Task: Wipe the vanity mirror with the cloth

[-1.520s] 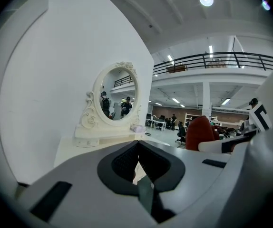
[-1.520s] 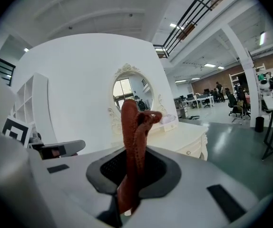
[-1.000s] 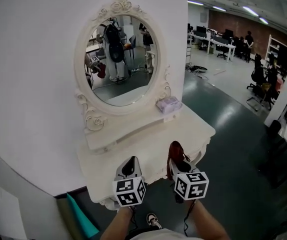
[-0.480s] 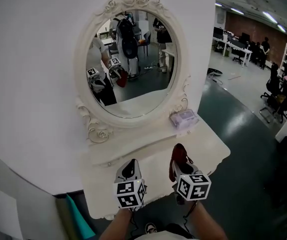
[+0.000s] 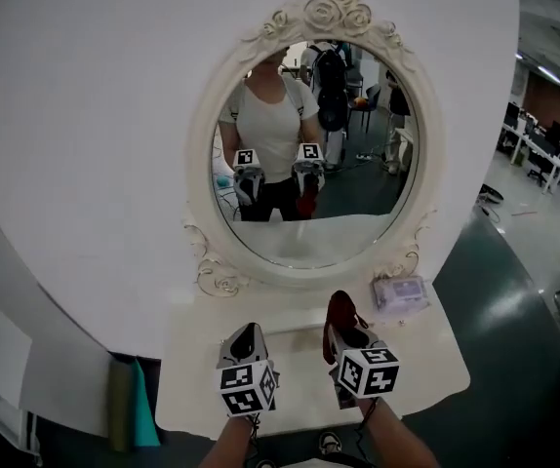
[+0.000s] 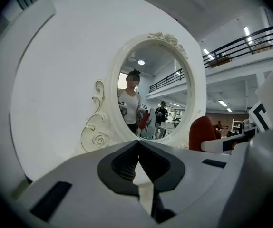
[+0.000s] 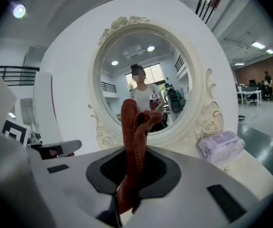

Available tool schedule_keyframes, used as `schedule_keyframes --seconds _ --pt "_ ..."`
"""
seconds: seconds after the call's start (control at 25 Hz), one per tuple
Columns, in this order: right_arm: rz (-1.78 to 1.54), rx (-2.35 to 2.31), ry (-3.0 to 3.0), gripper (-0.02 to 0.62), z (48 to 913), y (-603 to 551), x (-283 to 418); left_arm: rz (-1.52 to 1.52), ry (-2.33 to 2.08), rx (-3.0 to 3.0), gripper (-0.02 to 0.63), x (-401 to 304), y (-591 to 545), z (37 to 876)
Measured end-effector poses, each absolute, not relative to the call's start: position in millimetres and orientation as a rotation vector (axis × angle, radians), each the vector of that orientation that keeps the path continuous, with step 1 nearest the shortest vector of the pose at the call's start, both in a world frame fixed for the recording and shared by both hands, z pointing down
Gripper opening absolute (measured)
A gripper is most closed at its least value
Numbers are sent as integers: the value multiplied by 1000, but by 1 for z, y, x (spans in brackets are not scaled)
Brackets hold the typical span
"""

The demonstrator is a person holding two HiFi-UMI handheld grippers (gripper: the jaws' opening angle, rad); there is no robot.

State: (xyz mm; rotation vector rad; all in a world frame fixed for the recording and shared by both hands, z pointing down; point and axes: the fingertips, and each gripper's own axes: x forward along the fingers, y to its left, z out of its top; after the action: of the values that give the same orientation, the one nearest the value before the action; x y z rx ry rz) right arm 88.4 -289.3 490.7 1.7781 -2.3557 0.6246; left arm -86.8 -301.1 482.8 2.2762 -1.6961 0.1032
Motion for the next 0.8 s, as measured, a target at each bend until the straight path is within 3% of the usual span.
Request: schedule_keyframes --seconds 0.52,0.8 --pt "664 1521 -2476 62 506 -342 73 117 -1904 2100 11 -106 -313 487" --pt "427 1463 -2537 63 462 -363 60 124 -1944 2163 11 -115 -328 456"
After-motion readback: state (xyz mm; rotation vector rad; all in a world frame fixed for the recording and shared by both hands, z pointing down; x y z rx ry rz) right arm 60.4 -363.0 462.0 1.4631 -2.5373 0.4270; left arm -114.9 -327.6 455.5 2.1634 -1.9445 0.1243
